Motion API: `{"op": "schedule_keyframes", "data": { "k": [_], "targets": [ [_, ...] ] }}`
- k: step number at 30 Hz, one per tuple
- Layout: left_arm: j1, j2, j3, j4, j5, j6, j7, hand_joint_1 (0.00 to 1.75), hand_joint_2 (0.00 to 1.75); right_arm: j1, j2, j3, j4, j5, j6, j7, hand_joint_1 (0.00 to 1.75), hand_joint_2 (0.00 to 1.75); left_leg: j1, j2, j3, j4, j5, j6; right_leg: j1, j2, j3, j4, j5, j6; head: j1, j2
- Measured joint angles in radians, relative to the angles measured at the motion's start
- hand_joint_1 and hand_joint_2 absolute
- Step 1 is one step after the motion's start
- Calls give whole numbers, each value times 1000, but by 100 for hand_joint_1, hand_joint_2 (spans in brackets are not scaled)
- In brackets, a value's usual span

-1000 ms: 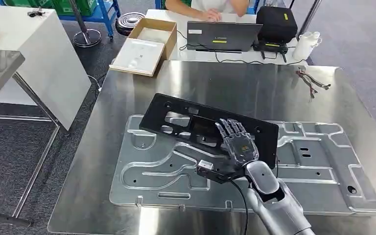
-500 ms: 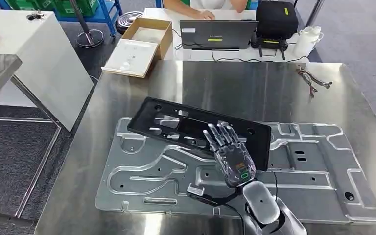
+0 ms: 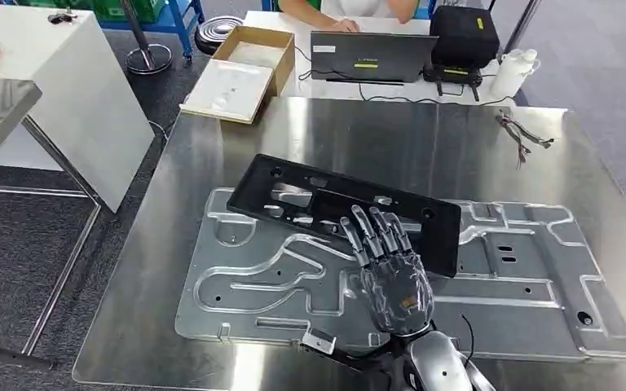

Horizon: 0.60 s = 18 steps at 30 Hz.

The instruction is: Take the parts from the cabinet and place them on the table.

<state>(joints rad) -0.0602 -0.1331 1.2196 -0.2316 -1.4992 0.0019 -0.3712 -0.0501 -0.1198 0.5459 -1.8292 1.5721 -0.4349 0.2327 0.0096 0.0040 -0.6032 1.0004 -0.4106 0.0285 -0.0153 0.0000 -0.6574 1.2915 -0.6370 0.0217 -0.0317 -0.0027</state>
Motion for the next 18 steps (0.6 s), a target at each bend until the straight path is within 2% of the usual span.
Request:
{"op": "schedule_keyframes", "data": {
  "k": [1,2,3,4,5,7,8,9,10,11,12,13,14,15,16,17,18],
  "targets": [
    [0,-1,0,0,0,0,0,0,0,3,0,0,-3,0,-1,1,0,175,1,0,-8,3,4,-2,-4,0,32,-45,28,3,0,0],
    [0,-3,0,0,0,0,0,0,0,6,0,0,-8,0,-5,4,0,175,2,0,-18,9,9,-6,-8,0,89,-133,69,5,0,0],
    [0,-3,0,0,0,0,0,0,0,7,-1,0,-11,0,-8,5,0,175,3,-1,-27,17,12,-11,-11,0,147,-220,95,6,0,0],
    [0,-3,0,0,0,2,0,0,0,7,-1,0,-16,0,-10,6,0,175,2,-2,-36,22,16,-18,-10,1,182,-288,72,2,0,0],
    [0,-3,0,0,1,2,0,0,0,16,-1,0,-18,0,-13,6,0,175,1,-3,-35,23,21,-24,-1,7,174,-273,97,-7,-1,0],
    [-1,-3,1,0,2,3,0,0,0,26,-2,1,-24,0,-21,6,0,175,2,-5,-36,22,34,-39,4,8,165,-275,98,-19,0,0],
    [0,-3,2,0,2,3,0,0,0,33,-3,1,-24,0,-23,6,0,175,2,-6,-37,17,42,-47,4,7,161,-276,105,-27,0,0],
    [2,-3,3,0,2,2,0,0,0,40,-3,1,-25,0,-26,6,0,175,7,-7,-42,23,35,-53,-5,2,152,-284,120,-41,0,0],
    [3,-4,3,0,3,2,0,0,0,42,-6,1,-25,0,-27,6,0,175,8,-7,-54,45,-7,-56,-4,0,142,-284,129,-47,0,0],
    [3,-5,3,1,2,2,0,0,0,47,-6,1,-26,0,-29,6,0,175,9,-6,-71,99,-77,-58,-3,-1,129,-283,140,-57,0,0],
    [3,-5,3,1,2,2,0,0,0,52,-8,1,-27,0,-31,6,0,175,9,-6,-87,170,-140,-60,0,-2,116,-283,151,-58,0,0],
    [1,-5,4,1,3,2,0,0,0,59,-10,1,-27,0,-34,5,0,175,9,-6,-100,243,-186,-62,4,-3,101,-282,162,-59,0,0],
    [1,-5,5,1,3,3,0,0,0,67,-11,1,-27,0,-39,-1,0,175,9,-6,-103,295,-200,-62,7,-4,86,-280,172,-59,0,0],
    [1,-5,7,1,3,3,0,0,0,80,-12,-1,-27,0,-45,-6,0,175,9,-6,-89,314,-181,-62,9,-6,70,-277,181,-60,0,0],
    [1,-5,7,1,4,3,0,0,0,97,-12,-4,-30,0,-53,-14,0,175,9,-6,-57,293,-141,-58,11,-8,55,-273,190,-59,0,0],
    [1,-5,8,1,6,3,0,0,0,114,-12,-8,-34,0,-61,-23,0,175,7,-6,-7,238,-102,-53,13,-10,41,-268,197,-58,0,0],
    [1,-5,8,1,7,3,1,0,0,129,-13,-10,-39,0,-69,-26,0,175,4,-7,53,161,-82,-45,15,-10,31,-265,203,-57,0,0]
  ]
}}
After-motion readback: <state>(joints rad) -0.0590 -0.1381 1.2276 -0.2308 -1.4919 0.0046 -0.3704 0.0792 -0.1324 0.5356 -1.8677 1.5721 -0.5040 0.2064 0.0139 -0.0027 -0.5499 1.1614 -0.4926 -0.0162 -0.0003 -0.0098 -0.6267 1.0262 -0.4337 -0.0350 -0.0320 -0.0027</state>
